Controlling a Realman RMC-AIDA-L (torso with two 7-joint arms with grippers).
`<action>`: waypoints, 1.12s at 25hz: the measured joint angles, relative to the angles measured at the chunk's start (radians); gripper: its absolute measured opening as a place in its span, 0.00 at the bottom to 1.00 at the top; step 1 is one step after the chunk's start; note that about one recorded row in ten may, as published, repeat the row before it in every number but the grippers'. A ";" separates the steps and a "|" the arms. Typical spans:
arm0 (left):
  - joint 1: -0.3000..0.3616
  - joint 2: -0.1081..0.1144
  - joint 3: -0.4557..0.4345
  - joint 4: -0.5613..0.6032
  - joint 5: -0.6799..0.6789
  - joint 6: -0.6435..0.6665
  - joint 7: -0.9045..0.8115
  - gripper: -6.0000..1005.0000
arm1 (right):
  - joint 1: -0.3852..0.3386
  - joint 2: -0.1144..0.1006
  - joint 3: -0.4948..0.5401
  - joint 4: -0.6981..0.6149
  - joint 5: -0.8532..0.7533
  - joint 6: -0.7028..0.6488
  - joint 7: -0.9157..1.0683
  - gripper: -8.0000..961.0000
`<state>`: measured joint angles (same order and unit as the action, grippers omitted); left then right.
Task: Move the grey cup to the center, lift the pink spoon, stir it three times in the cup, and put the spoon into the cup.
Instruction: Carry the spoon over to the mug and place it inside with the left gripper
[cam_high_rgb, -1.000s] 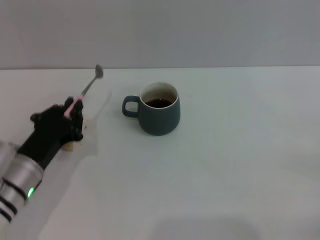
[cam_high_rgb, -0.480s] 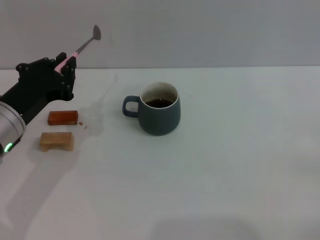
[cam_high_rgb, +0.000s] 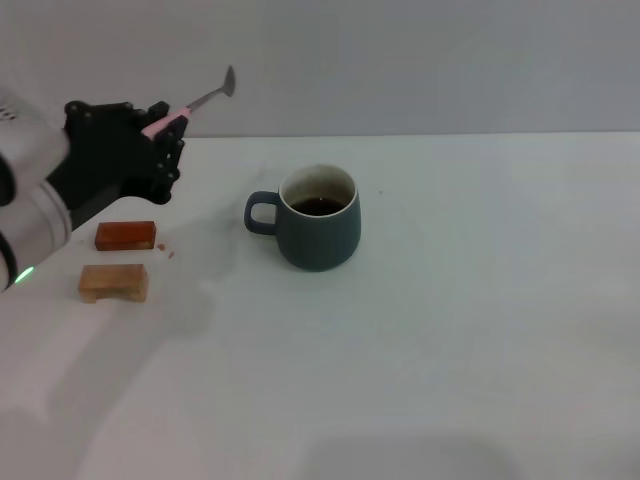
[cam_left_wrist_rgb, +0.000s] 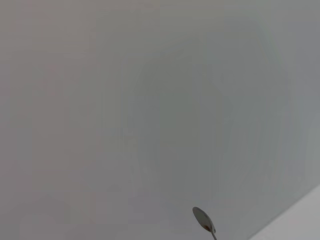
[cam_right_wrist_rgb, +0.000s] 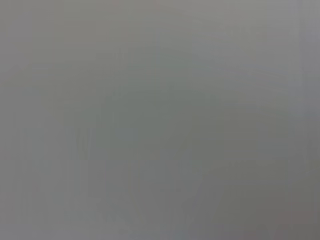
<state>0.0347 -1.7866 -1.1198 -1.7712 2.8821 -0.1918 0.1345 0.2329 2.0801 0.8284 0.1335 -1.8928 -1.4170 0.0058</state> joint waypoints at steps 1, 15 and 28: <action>-0.009 -0.010 -0.010 -0.040 -0.004 -0.070 0.051 0.15 | 0.002 0.000 0.000 0.000 0.000 0.000 0.000 0.01; -0.112 -0.228 -0.343 -0.123 -0.477 -0.563 0.747 0.15 | -0.008 0.001 0.000 0.002 0.000 -0.008 0.000 0.01; -0.234 -0.269 -0.440 -0.046 -0.546 -0.816 0.888 0.15 | -0.050 0.002 0.011 0.011 0.009 -0.027 0.000 0.01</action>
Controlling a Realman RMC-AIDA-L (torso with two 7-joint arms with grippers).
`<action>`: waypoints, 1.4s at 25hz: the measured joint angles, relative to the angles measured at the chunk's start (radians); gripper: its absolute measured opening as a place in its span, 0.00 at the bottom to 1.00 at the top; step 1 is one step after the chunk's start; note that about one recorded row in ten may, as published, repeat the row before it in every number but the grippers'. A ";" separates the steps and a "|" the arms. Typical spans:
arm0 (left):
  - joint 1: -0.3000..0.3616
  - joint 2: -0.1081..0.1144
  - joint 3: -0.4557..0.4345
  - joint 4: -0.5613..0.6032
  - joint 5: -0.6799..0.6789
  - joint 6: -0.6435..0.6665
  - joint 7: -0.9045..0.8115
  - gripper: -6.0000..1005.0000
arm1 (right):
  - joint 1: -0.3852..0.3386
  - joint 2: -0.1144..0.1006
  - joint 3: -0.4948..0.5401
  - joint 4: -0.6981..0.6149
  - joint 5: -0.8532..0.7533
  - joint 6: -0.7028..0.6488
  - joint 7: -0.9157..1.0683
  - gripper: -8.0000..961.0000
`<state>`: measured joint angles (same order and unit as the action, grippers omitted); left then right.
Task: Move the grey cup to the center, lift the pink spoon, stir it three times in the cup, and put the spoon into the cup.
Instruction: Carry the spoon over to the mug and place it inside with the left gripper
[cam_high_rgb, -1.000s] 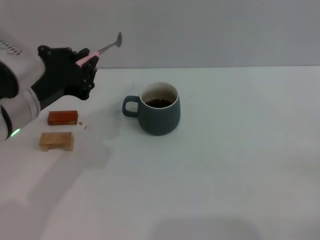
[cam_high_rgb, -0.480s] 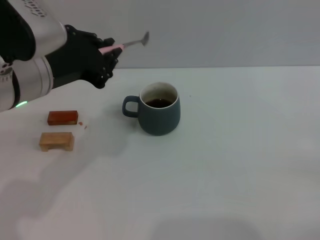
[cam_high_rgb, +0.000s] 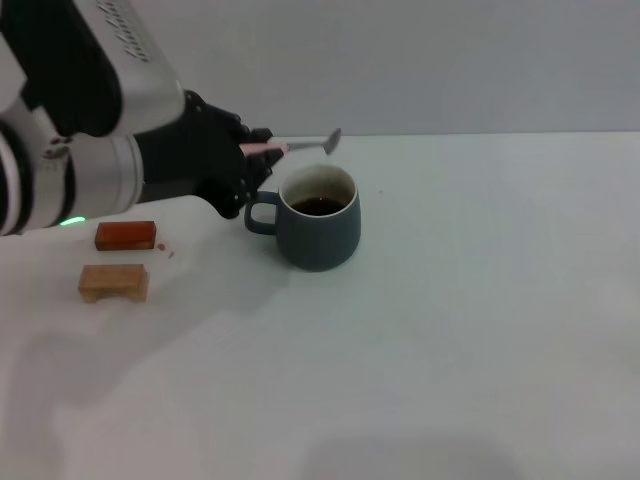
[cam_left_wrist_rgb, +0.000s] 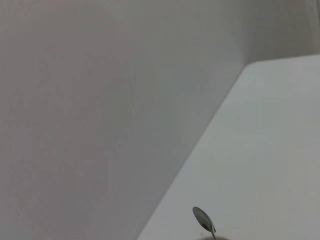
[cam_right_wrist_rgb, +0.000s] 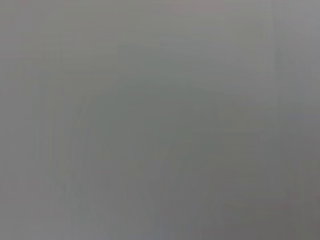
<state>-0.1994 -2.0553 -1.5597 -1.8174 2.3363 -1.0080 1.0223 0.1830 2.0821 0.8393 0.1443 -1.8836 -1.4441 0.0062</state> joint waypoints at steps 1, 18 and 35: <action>-0.017 0.000 0.001 0.030 0.004 -0.002 0.001 0.15 | 0.000 0.000 0.000 0.000 0.000 0.000 0.000 0.01; -0.184 -0.003 -0.024 0.323 0.054 0.037 0.029 0.15 | -0.018 0.001 0.000 0.012 0.000 -0.033 0.000 0.01; -0.325 -0.004 -0.033 0.546 0.051 0.089 0.068 0.16 | -0.016 -0.001 0.000 0.012 0.000 -0.034 0.000 0.01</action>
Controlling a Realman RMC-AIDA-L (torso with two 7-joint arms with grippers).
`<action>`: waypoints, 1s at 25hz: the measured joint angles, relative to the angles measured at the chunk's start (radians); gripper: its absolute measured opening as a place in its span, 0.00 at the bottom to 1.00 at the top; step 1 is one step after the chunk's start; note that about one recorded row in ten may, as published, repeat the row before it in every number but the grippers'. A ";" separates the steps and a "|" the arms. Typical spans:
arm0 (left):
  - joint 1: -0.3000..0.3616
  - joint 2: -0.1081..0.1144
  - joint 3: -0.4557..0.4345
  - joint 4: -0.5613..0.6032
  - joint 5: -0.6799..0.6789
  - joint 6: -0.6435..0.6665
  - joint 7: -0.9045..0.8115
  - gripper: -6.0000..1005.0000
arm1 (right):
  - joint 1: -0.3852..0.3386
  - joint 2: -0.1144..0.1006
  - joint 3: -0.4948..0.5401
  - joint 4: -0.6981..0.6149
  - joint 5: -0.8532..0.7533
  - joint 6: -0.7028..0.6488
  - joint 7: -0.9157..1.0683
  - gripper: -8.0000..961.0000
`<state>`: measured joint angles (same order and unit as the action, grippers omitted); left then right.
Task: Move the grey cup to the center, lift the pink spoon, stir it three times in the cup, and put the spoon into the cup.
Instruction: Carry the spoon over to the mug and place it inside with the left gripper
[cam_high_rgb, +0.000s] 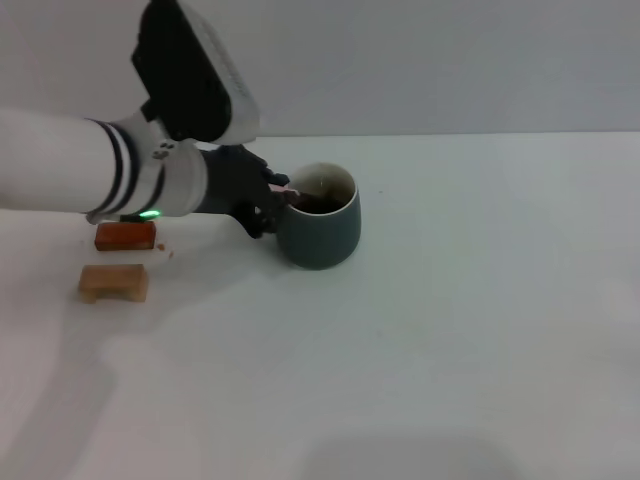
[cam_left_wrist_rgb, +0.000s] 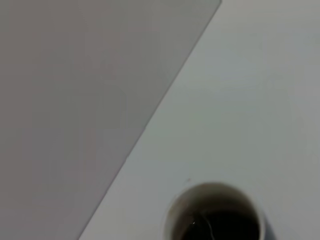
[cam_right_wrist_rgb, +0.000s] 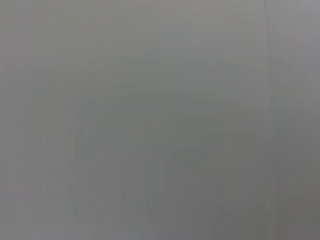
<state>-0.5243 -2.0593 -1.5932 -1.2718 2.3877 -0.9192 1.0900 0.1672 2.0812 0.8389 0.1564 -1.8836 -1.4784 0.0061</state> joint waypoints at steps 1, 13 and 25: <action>-0.004 -0.001 0.012 -0.003 -0.001 0.000 0.000 0.16 | 0.001 -0.001 0.000 0.000 0.000 0.001 0.000 0.01; 0.065 -0.001 0.027 -0.102 0.003 -0.051 -0.011 0.17 | 0.008 -0.001 -0.007 -0.002 -0.003 0.008 0.000 0.01; 0.068 -0.003 -0.021 -0.113 0.045 -0.031 -0.012 0.18 | 0.007 -0.001 -0.009 0.002 -0.007 0.001 0.000 0.01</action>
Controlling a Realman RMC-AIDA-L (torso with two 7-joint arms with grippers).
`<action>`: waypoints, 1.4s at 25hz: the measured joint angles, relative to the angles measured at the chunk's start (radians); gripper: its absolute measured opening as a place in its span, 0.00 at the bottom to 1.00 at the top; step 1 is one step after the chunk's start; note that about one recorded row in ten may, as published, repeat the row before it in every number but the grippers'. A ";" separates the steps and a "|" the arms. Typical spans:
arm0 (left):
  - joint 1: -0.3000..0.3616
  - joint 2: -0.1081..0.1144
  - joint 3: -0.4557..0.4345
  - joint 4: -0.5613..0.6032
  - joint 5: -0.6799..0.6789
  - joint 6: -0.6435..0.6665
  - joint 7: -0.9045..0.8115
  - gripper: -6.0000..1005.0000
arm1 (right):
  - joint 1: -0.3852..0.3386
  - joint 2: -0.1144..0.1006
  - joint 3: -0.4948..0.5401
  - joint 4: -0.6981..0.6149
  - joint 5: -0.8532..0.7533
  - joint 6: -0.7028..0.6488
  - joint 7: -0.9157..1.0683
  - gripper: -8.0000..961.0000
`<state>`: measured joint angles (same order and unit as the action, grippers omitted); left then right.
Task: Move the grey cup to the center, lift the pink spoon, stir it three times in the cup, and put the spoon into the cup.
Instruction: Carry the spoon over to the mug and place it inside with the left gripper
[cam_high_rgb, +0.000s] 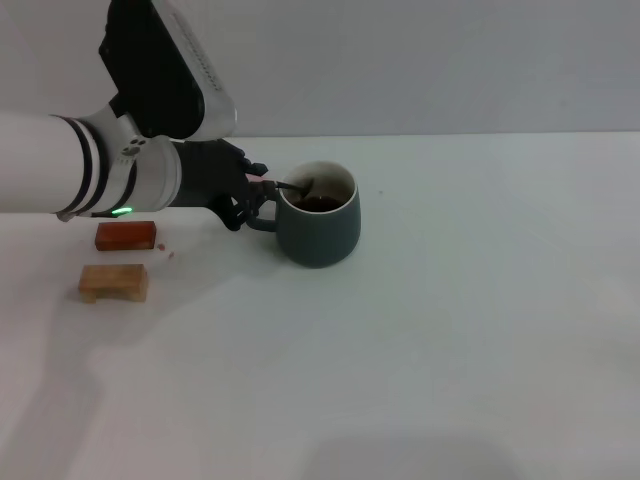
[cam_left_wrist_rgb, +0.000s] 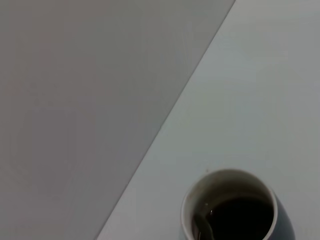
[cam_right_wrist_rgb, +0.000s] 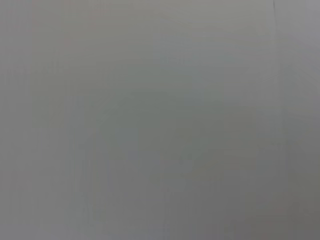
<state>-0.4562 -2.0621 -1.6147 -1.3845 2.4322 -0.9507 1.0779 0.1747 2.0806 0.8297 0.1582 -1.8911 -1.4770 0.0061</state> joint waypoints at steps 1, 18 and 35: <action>0.000 0.000 0.000 0.000 0.000 0.000 0.000 0.18 | 0.000 0.000 0.000 0.000 0.000 0.000 0.000 0.01; 0.040 0.000 0.076 -0.053 -0.005 0.001 -0.001 0.20 | -0.004 0.001 -0.002 0.000 -0.002 -0.002 0.000 0.01; 0.003 -0.002 0.061 -0.024 -0.011 0.031 0.008 0.21 | -0.002 0.001 -0.011 0.015 -0.002 -0.002 0.000 0.01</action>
<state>-0.4527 -2.0644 -1.5535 -1.4090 2.4214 -0.9198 1.0855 0.1732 2.0816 0.8191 0.1734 -1.8929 -1.4789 0.0061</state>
